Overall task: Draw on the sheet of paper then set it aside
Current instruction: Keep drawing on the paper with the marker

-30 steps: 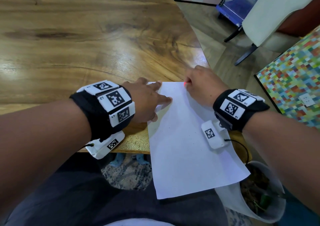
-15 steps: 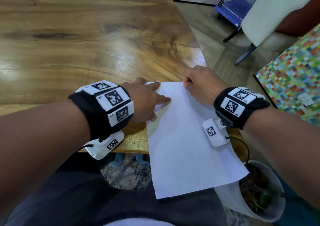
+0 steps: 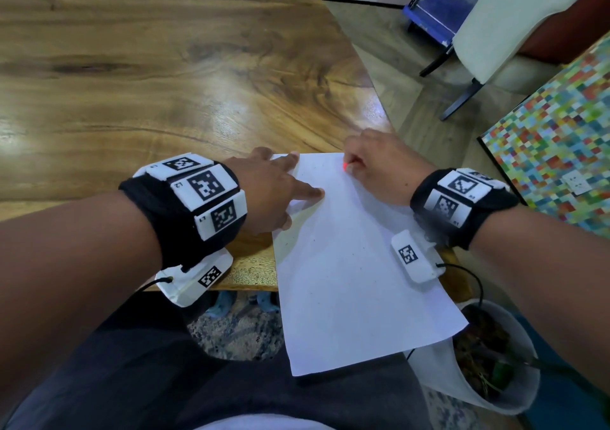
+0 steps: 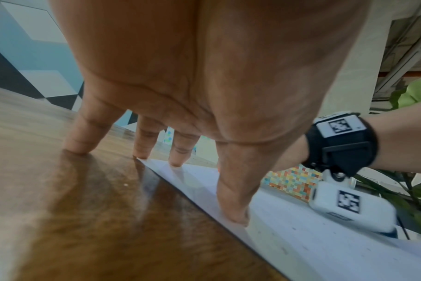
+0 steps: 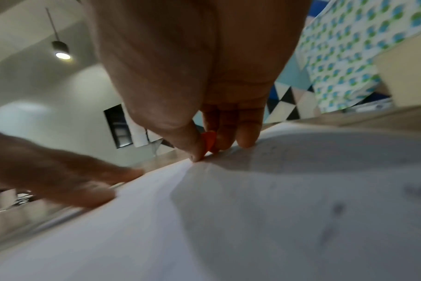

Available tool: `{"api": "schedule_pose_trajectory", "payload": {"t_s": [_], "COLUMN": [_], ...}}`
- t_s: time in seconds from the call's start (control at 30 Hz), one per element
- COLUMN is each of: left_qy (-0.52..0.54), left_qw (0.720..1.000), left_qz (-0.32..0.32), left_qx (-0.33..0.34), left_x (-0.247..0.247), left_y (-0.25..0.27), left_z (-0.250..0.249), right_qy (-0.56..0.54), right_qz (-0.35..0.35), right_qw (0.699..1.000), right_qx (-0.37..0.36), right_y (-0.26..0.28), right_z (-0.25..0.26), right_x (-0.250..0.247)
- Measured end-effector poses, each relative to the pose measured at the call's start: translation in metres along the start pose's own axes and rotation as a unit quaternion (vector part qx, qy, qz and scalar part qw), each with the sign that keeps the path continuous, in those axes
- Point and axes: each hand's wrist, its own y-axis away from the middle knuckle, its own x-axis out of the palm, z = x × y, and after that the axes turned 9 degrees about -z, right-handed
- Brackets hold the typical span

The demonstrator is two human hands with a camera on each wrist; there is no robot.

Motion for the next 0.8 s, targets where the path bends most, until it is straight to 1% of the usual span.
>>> {"api": "schedule_pose_trajectory", "payload": {"t_s": [0.07, 0.13, 0.2, 0.27, 0.3, 0.37, 0.4, 0.47, 0.5, 0.6, 0.63, 0.7, 0.73, 0.8], "left_qy": [0.008, 0.006, 0.006, 0.006, 0.008, 0.007, 0.006, 0.001, 0.0, 0.0, 0.0, 0.006, 0.006, 0.004], "left_qw": [1.0, 1.0, 1.0, 1.0, 1.0, 1.0, 1.0, 1.0, 1.0, 1.0, 1.0, 1.0, 1.0, 1.0], "left_qz": [-0.003, -0.004, -0.003, -0.004, -0.005, -0.01, -0.014, -0.011, -0.006, 0.0, 0.0, 0.003, 0.004, 0.001], "left_qx": [-0.005, -0.004, -0.006, -0.006, -0.002, 0.005, 0.01, 0.009, 0.004, 0.0, 0.001, -0.005, -0.009, -0.011], "left_x": [0.002, 0.003, 0.003, 0.002, 0.003, 0.006, 0.006, 0.005, 0.004, 0.002, 0.002, 0.001, 0.0, -0.001], "left_y": [-0.001, -0.001, -0.002, -0.002, -0.002, -0.003, -0.003, -0.003, -0.002, -0.001, -0.001, 0.0, 0.001, 0.002], "left_z": [0.002, 0.002, 0.001, 0.001, 0.002, 0.004, 0.005, 0.004, 0.003, 0.002, 0.002, 0.001, -0.001, -0.002], "right_qy": [-0.015, -0.012, -0.016, -0.011, -0.007, -0.029, -0.036, -0.015, -0.011, -0.01, 0.0, 0.002, -0.009, -0.022], "right_qz": [-0.005, -0.008, -0.005, -0.009, -0.005, 0.021, 0.025, -0.002, -0.011, -0.011, -0.008, -0.006, -0.004, 0.005], "right_qw": [0.998, 0.995, 0.996, 0.999, 1.0, 0.999, 0.999, 1.0, 1.0, 0.995, 0.993, 0.994, 0.995, 0.999], "right_qx": [0.066, 0.096, 0.085, 0.033, 0.009, -0.007, -0.009, -0.006, 0.012, 0.1, 0.114, 0.113, 0.101, 0.045], "right_y": [-0.007, -0.009, -0.005, 0.004, 0.009, 0.017, 0.017, 0.012, 0.009, -0.003, -0.005, -0.005, -0.004, 0.001], "right_z": [-0.012, -0.017, -0.011, 0.002, 0.008, 0.019, 0.02, 0.012, 0.005, -0.017, -0.021, -0.02, -0.014, 0.003], "right_x": [-0.002, -0.001, 0.0, 0.002, 0.004, 0.007, 0.007, 0.004, 0.002, -0.004, -0.006, -0.008, -0.008, -0.004]}}
